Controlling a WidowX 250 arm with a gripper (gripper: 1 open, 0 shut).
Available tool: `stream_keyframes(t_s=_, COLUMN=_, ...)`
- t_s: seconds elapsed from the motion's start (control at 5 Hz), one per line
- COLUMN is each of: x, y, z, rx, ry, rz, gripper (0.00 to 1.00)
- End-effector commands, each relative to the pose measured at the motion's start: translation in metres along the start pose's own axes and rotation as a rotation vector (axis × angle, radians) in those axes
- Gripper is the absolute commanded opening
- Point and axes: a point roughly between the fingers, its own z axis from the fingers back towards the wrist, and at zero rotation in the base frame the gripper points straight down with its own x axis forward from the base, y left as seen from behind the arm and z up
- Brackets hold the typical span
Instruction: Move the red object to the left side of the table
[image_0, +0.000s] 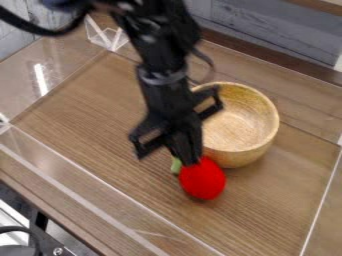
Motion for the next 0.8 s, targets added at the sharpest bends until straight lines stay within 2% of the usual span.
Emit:
stream_keyframes(t_s=0.0, x=0.016, y=-0.003, z=0.03, rx=-0.08, ry=-0.014, rz=-0.008, gripper=0.0)
stream_keyframes(t_s=0.2, x=0.028, y=0.005, z=0.042, rx=-0.11, ry=-0.025, rz=0.043, gripper=0.0)
stream_keyframes(t_s=0.6, x=0.01, y=0.003, z=0.014, rx=-0.126, ry=-0.056, rz=0.149, gripper=0.0)
